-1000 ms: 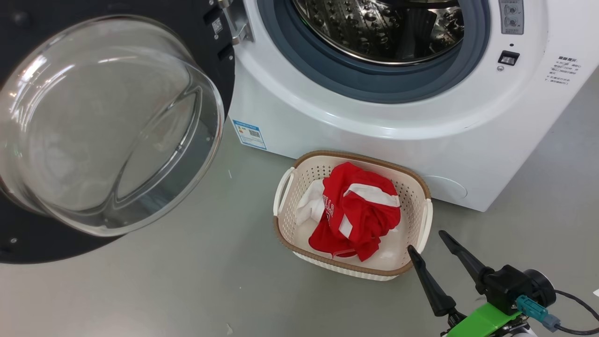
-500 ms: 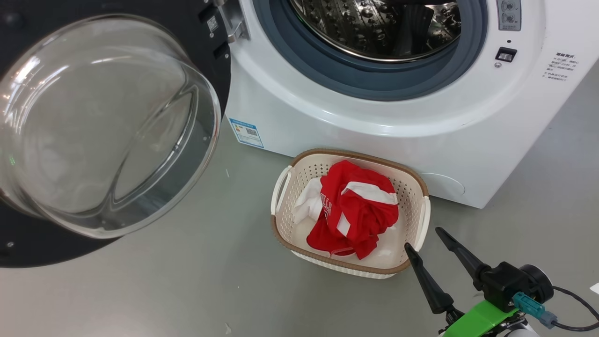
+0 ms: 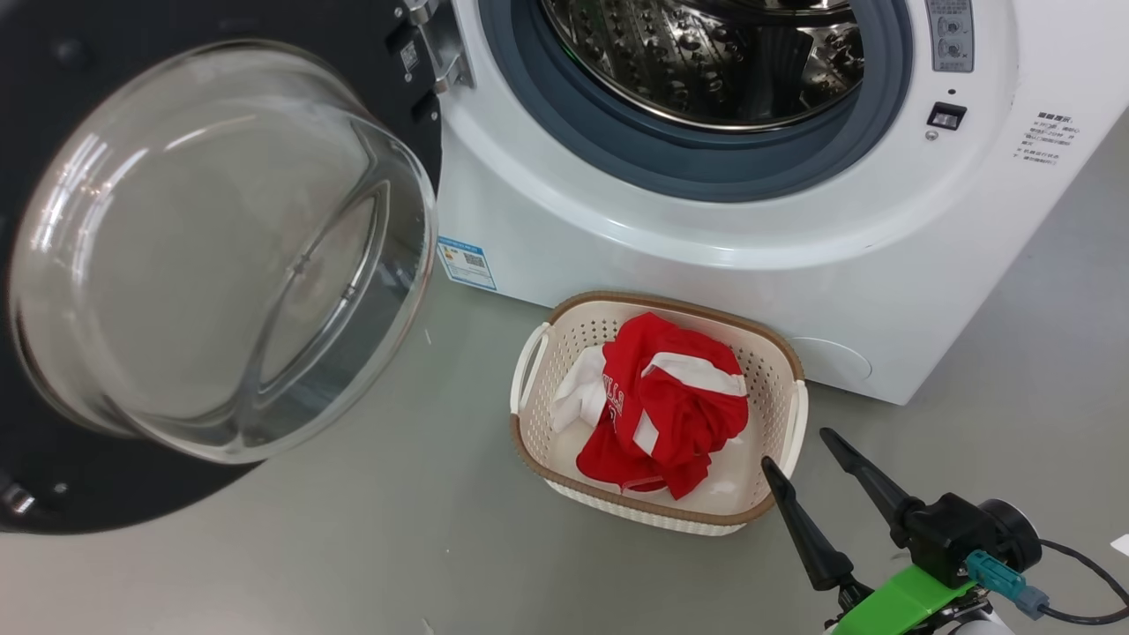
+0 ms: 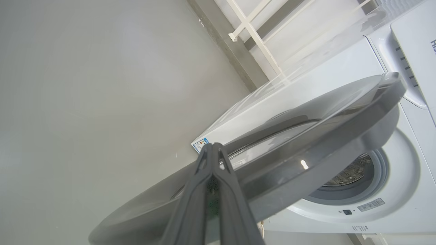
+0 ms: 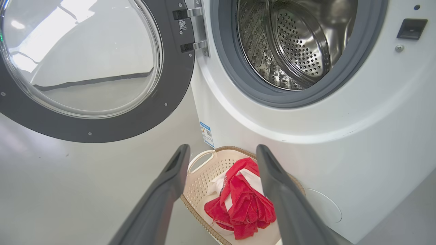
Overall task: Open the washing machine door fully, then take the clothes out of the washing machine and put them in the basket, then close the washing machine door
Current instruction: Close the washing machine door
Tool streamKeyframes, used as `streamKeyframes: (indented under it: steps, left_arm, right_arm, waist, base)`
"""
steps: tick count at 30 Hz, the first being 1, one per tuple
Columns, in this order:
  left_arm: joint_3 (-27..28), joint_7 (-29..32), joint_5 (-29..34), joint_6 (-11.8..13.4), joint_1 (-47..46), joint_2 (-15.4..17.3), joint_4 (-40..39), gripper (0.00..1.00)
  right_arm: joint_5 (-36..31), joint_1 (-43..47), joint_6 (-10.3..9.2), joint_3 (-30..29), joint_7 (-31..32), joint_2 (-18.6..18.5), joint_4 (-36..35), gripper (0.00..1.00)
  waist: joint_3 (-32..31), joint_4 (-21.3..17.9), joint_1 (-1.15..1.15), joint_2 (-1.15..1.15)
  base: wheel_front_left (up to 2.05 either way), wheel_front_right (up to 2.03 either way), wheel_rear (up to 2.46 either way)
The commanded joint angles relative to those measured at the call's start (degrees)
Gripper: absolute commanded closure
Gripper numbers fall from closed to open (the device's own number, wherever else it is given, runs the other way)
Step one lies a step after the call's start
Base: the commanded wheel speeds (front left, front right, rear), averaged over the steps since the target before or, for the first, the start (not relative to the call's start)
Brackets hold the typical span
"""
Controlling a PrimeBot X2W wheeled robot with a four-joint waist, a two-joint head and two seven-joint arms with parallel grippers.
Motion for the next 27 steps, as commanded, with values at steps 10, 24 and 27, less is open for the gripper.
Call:
streamKeyframes:
  steps: [10,24,27]
  left_arm:
    - [-3.05,6.52,-5.36,-0.41,6.01,3.10,-13.82,1.00]
    - [-7.01,10.88,-10.44,-0.41,12.48,3.06,-31.60,1.00]
    - [-8.11,10.48,-10.87,-0.41,13.44,1.97,-36.61,1.00]
  right_arm:
    - [0.13,-0.26,0.36,0.35,-0.37,0.51,-1.33,0.00]
    - [0.30,1.26,0.36,-0.94,-0.37,1.08,-1.97,0.00]
    - [0.34,1.60,0.36,-1.12,-0.37,1.33,-2.07,0.00]
  waist:
    - [-1.86,-0.24,0.00,0.00]
    - [-3.63,-1.87,0.00,0.00]
    - [-4.26,-2.93,0.00,0.00]
  base:
    - [0.00,0.00,0.00]
    - [0.00,0.00,0.00]
    - [0.00,0.00,0.00]
